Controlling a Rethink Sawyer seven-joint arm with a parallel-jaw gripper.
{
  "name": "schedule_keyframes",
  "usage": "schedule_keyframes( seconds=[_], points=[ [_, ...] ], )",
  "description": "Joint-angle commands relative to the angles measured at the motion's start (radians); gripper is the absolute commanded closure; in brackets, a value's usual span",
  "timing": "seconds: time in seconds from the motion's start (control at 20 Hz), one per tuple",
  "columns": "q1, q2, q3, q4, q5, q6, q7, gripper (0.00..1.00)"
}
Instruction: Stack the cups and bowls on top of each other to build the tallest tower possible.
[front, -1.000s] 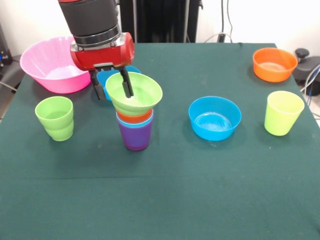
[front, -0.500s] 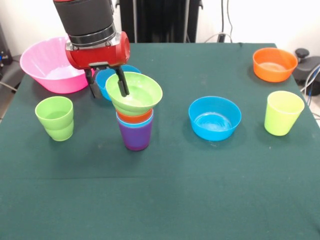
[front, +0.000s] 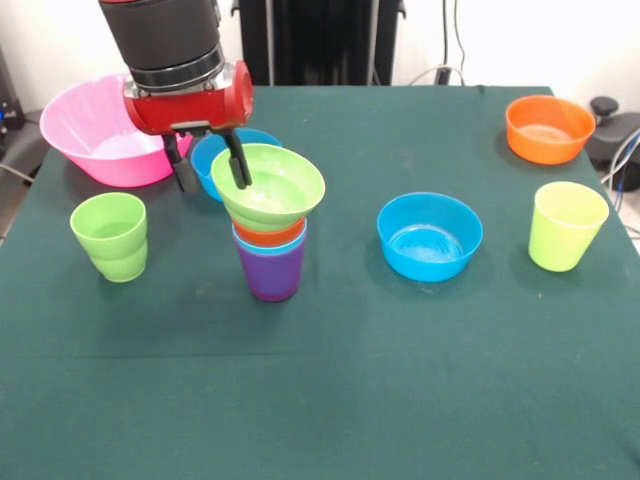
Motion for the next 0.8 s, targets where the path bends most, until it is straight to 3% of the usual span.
schedule_keyframes(
  seconds=[0.05, 0.8],
  points=[
    [0.027, 0.011, -0.029, -0.099, -0.047, 0.185, -0.217, 0.0],
    [-0.016, 0.061, 0.012, -0.281, -0.058, 0.39, -0.354, 0.0]
  ],
)
